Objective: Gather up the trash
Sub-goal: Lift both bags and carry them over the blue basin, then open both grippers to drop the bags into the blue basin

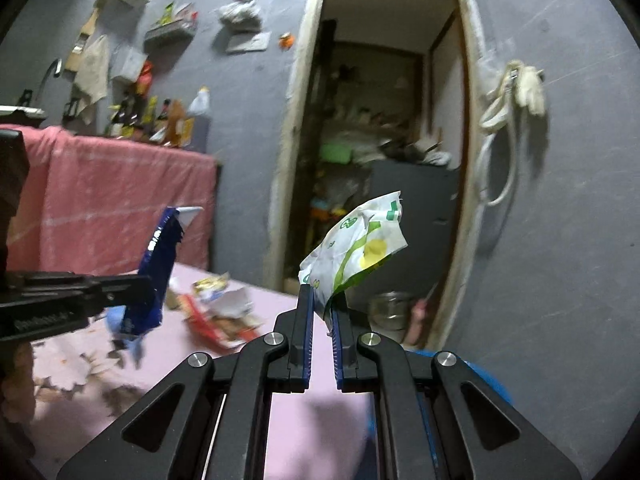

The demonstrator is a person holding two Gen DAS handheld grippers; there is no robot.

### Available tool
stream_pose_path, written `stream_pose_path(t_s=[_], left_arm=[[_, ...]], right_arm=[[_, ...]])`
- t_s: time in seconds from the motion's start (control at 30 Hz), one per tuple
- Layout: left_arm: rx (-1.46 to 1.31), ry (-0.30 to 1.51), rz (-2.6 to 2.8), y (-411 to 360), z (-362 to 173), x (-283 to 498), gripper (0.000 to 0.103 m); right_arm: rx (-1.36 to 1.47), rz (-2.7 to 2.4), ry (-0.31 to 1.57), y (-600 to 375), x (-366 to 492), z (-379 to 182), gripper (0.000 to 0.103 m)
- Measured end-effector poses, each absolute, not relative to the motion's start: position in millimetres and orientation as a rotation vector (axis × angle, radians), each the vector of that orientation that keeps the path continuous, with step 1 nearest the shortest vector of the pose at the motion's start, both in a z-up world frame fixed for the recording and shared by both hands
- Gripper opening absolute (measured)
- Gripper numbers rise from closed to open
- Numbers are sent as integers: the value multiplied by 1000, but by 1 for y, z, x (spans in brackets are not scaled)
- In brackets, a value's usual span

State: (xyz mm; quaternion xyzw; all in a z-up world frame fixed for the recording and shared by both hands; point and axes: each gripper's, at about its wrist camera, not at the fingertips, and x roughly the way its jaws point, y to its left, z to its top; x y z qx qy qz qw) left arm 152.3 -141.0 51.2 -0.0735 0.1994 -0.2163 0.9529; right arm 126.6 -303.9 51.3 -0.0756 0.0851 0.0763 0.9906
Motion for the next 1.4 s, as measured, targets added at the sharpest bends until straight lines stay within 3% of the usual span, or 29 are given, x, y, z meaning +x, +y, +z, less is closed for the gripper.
stream_pose_path(t_s=[0.27,0.6,1.0,1.4], left_arm=[[-132,373,-548,-216,61,193,3],[-95,514,-672,-298,42,244,3],[-11,784,-653,-342,-10,274,4],[-20,856,-634,-344,-30,279,5]], right_arm=[[-138,2,137,-362,137,61,6],[-78,-110,224,-428,151,45,7],[98,-70,474,-472,183,7,8],[137,-45,590,-480,203,-7,10]])
